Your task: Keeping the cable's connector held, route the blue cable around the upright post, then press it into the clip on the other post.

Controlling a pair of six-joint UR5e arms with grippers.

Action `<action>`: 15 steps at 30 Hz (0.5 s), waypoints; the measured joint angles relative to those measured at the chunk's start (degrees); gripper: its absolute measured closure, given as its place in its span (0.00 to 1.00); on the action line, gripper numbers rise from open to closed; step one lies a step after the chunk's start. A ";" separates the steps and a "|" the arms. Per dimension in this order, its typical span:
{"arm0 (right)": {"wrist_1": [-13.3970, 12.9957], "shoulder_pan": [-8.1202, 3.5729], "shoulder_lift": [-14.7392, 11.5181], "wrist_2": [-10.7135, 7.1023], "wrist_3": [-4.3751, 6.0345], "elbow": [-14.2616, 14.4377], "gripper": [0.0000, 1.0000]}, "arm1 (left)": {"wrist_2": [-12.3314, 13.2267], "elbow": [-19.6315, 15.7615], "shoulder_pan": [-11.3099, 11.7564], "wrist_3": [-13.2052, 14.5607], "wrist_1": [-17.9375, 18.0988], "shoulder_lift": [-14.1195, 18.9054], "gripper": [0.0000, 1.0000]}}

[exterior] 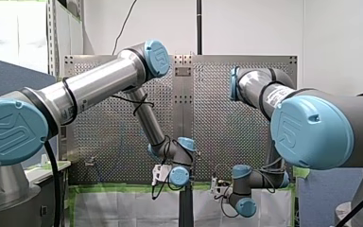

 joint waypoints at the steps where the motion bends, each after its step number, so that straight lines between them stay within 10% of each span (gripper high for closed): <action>1: -0.02 -0.02 0.00 -0.02 0.01 -0.01 1.00 | -0.23 0.00 0.09 0.22 -0.08 0.00 0.75; 15: -0.12 0.00 -0.01 -0.35 -0.02 0.03 1.00 | 2.19 0.01 1.66 0.79 -2.36 -0.18 0.60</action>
